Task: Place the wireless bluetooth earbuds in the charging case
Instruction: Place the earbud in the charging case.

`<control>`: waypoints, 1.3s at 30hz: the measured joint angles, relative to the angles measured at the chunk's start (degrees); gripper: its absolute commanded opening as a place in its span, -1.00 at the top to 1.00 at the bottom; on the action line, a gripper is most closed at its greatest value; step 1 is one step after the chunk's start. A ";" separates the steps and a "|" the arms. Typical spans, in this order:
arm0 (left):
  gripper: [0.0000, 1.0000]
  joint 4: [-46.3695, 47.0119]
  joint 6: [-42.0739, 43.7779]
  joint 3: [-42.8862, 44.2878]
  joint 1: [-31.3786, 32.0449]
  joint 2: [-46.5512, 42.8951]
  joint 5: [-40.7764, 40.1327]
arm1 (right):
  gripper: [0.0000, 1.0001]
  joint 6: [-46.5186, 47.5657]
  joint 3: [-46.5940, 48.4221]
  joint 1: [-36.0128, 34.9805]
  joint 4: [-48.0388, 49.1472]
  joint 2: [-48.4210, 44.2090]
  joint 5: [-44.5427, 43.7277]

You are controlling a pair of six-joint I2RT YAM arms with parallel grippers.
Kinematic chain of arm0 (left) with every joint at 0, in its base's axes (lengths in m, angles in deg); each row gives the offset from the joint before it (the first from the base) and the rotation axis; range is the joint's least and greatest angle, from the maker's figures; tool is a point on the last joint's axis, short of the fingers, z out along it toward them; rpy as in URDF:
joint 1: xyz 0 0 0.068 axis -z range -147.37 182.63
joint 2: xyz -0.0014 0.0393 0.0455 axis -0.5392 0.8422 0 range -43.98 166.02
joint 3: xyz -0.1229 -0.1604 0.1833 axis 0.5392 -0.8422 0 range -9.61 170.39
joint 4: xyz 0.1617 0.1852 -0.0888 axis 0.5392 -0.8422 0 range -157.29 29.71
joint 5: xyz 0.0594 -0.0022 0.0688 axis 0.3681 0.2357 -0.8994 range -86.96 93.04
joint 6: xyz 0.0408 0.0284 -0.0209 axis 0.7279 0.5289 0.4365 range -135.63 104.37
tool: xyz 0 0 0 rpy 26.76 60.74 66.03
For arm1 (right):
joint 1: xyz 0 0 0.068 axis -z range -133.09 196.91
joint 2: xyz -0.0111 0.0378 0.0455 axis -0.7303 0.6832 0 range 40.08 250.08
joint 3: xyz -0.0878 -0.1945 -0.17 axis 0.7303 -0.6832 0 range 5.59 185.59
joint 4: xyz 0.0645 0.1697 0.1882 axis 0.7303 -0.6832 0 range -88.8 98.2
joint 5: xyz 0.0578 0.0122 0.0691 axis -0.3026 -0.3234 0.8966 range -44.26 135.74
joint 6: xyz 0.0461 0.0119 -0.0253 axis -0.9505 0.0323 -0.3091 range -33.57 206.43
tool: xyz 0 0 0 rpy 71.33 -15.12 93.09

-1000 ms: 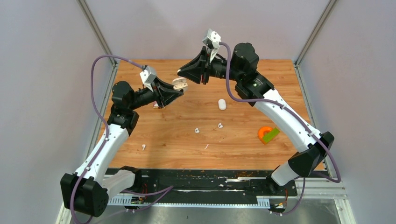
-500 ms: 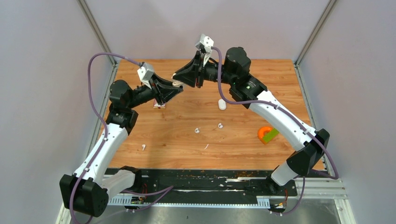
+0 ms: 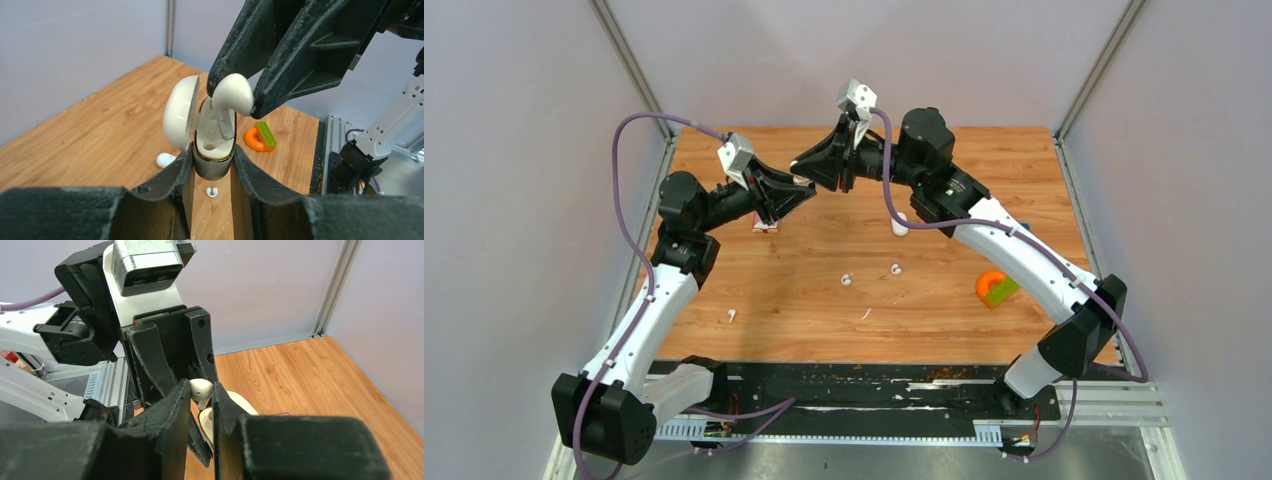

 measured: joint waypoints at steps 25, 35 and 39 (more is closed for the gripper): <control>1.00 0.02 -0.04 0.00 0.00 -0.13 -0.44 | 0.94 3.10 -1.70 -0.52 0.83 0.00 -3.45; 1.00 -0.09 -0.11 0.00 -0.02 -0.13 -0.81 | 0.94 3.50 -2.34 -0.90 1.29 0.00 -3.45; 1.00 -0.04 -0.26 0.00 -0.07 -0.17 -1.05 | 0.94 3.65 -2.60 -0.87 1.27 0.00 -3.45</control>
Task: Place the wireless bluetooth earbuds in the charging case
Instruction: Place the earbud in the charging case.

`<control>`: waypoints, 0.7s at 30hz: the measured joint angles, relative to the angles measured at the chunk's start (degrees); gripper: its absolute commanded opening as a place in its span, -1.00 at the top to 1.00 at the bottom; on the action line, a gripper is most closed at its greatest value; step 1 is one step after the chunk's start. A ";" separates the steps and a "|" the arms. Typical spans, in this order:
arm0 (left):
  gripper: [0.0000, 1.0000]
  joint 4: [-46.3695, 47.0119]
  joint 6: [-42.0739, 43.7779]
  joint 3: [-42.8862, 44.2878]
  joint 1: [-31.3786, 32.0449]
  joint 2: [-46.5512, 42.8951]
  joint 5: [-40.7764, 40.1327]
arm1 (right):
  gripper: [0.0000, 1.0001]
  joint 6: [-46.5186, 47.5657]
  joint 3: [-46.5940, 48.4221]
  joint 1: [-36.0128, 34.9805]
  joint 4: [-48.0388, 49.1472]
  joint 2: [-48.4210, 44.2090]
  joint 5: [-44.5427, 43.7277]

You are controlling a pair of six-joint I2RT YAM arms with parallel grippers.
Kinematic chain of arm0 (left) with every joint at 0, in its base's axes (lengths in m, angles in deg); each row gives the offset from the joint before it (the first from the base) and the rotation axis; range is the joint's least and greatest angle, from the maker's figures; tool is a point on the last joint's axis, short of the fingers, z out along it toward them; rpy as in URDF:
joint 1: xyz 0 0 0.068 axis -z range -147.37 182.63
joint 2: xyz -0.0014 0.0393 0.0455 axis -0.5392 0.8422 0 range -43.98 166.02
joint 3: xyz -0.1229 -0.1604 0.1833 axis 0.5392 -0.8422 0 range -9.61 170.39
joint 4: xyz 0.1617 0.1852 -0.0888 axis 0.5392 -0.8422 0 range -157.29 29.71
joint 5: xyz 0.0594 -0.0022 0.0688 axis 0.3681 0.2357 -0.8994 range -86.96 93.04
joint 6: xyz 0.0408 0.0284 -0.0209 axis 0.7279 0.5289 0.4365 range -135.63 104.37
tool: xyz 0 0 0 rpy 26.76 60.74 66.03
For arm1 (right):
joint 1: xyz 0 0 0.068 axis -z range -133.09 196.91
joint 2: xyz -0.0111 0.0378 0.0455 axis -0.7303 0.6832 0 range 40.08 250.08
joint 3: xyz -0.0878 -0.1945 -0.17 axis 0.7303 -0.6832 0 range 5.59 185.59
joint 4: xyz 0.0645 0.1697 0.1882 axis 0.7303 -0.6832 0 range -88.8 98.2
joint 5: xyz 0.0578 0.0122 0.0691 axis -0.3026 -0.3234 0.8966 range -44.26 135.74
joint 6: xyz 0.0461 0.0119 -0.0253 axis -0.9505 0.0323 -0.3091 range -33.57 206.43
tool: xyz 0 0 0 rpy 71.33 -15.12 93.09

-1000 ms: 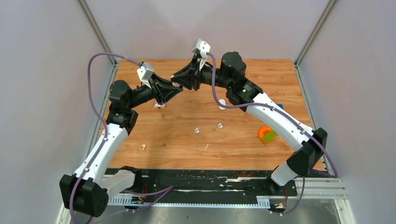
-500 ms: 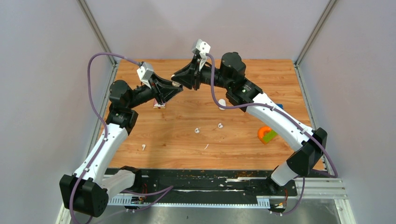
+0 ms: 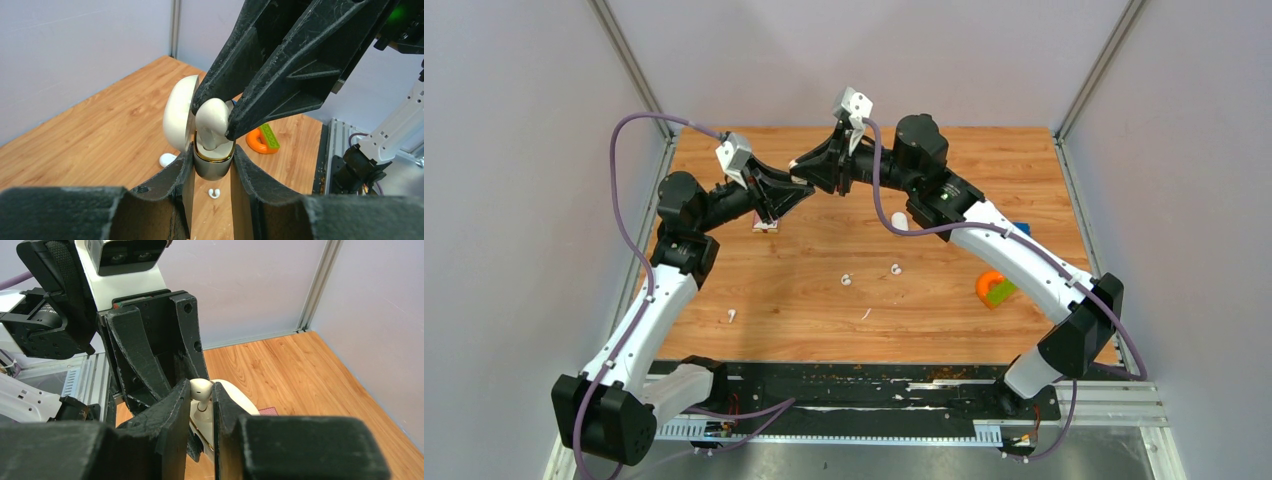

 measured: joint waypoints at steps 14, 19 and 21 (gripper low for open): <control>1.00 -0.48 -0.20 -0.02 -0.07 -0.02 -0.31 | 0.86 0.04 -1.49 -0.13 2.03 -0.15 -0.52; 1.00 -0.85 -0.37 -0.02 -0.17 -0.02 -0.46 | 0.85 0.28 -2.64 -0.61 4.17 -0.20 -1.46; 1.00 -0.85 -0.44 -0.02 -0.20 -0.02 -0.46 | 0.84 0.90 -2.84 -0.76 4.52 -0.20 -1.55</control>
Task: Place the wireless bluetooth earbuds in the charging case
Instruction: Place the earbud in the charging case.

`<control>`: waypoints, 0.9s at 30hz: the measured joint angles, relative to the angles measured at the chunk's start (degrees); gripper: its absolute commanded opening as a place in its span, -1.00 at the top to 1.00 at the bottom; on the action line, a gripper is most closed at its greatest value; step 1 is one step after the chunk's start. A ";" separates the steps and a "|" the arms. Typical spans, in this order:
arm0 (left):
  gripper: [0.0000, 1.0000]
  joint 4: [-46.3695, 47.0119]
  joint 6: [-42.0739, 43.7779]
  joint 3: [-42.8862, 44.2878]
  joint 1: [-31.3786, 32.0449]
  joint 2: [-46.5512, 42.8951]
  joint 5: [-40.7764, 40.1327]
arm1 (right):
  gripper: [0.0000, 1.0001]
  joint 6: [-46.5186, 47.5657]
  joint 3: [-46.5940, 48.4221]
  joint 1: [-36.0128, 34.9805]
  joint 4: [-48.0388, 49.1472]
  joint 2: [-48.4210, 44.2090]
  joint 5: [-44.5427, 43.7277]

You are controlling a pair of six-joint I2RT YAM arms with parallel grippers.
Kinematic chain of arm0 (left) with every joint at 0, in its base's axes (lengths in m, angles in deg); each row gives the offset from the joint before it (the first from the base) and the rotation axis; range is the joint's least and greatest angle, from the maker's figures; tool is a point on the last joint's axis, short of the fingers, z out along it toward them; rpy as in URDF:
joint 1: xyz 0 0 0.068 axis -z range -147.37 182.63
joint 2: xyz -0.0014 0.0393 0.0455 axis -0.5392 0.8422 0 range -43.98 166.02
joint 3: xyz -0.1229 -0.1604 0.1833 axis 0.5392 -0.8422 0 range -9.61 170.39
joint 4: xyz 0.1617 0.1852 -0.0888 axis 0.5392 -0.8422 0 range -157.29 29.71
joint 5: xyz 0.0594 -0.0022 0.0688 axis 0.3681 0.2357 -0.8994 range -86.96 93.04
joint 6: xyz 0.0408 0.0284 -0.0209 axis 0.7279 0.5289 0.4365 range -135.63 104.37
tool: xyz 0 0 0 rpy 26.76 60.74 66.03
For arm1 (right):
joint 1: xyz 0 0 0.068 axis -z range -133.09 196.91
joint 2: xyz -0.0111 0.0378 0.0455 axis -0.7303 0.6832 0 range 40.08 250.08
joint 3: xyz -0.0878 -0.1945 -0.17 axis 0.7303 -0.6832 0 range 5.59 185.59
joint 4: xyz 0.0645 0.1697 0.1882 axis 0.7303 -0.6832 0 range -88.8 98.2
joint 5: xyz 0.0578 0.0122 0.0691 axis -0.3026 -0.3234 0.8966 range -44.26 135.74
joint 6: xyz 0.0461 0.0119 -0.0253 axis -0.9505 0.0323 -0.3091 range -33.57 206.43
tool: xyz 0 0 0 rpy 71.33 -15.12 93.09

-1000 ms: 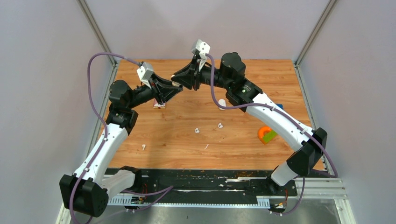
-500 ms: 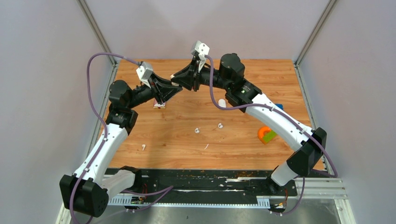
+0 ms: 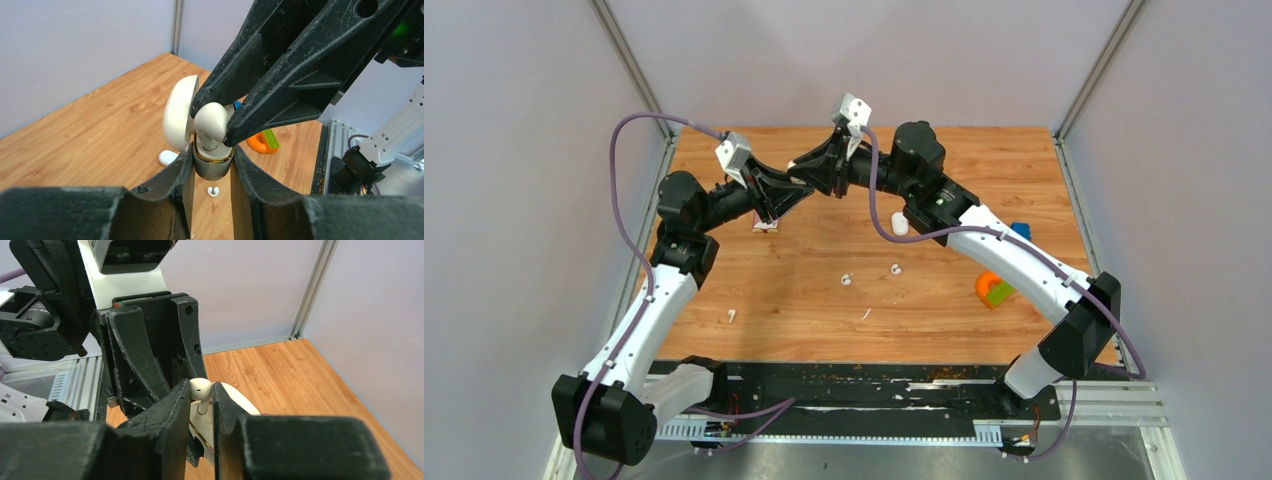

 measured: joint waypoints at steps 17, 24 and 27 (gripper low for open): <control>1.00 0.02 -0.15 0.00 -0.61 0.00 -0.07 | 0.78 1.73 -0.94 -0.37 0.63 -0.59 -1.88; 1.00 0.04 -0.17 0.00 -0.66 0.00 -0.13 | 0.73 1.73 -1.18 -0.37 0.63 -0.83 -2.36; 1.00 0.02 -0.17 0.00 -0.68 0.00 -0.15 | 0.71 1.73 -1.20 -0.37 0.63 -0.85 -2.47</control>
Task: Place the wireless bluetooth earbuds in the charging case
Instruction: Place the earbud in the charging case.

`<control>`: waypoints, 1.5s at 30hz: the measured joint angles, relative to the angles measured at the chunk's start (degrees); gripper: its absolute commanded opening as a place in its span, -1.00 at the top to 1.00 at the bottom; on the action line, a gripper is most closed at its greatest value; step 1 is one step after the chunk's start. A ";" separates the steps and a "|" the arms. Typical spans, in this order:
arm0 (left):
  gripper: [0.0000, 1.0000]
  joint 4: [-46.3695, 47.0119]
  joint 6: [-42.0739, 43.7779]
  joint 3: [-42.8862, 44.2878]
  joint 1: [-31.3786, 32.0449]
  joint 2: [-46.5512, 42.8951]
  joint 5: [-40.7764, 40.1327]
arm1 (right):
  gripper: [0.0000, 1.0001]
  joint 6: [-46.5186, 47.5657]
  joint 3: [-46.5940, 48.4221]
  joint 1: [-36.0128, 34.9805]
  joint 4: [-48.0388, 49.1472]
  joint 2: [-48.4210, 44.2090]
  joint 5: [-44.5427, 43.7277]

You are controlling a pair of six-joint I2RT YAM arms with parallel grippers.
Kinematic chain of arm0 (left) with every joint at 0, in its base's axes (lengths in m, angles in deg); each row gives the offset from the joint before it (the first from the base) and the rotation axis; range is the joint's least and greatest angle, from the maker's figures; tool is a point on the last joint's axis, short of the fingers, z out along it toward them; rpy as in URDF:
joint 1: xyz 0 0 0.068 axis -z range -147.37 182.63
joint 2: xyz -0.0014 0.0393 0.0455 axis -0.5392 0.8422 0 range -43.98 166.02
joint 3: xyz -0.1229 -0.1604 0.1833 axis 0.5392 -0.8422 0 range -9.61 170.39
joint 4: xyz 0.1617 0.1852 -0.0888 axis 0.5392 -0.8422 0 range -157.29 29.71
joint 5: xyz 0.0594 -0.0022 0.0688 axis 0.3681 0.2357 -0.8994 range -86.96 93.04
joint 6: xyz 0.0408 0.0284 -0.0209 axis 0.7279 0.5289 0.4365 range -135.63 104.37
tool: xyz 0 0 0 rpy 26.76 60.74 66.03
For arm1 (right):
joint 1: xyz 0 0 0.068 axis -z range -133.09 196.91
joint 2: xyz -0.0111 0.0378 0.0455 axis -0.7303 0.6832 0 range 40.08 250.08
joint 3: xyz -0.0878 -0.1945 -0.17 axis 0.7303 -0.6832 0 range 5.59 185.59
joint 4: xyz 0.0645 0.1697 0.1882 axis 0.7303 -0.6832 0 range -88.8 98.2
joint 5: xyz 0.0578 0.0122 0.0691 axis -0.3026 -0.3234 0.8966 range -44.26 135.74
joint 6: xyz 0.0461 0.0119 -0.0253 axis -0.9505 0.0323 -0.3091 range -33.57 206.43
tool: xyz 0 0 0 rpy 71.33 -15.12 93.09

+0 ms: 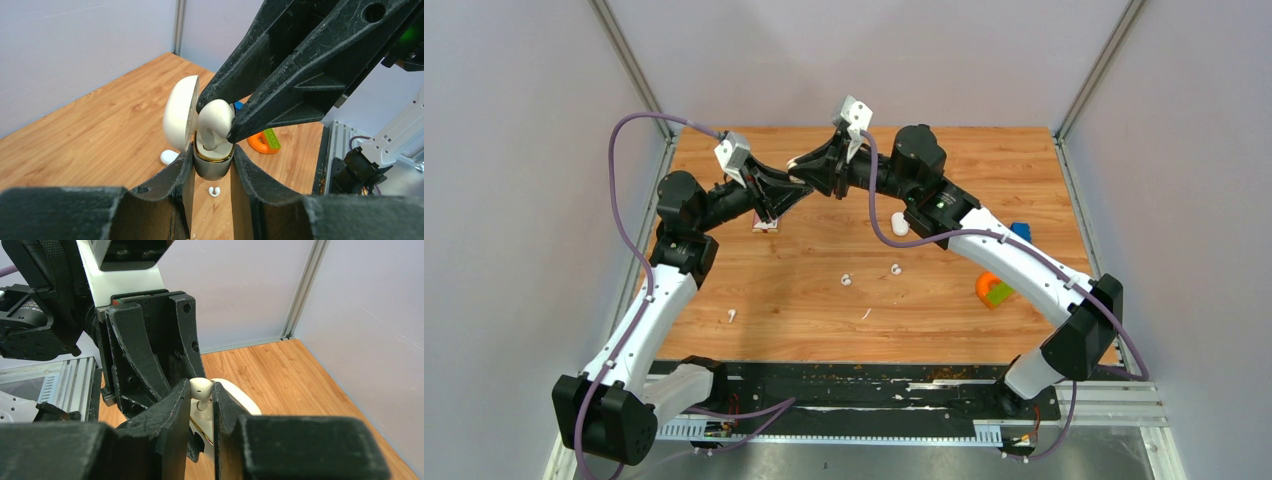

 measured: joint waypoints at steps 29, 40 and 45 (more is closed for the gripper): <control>1.00 0.72 -0.02 0.00 -0.26 0.02 -0.20 | 0.22 1.42 0.15 -0.26 -2.84 -0.24 0.61; 1.00 1.60 -0.02 -0.09 -0.26 0.02 -0.20 | 0.08 4.66 1.31 -0.22 -5.44 -0.72 1.88; 1.00 2.10 0.00 -0.11 -0.26 0.02 -0.22 | 0.07 4.94 1.60 -0.22 -6.99 -1.03 2.47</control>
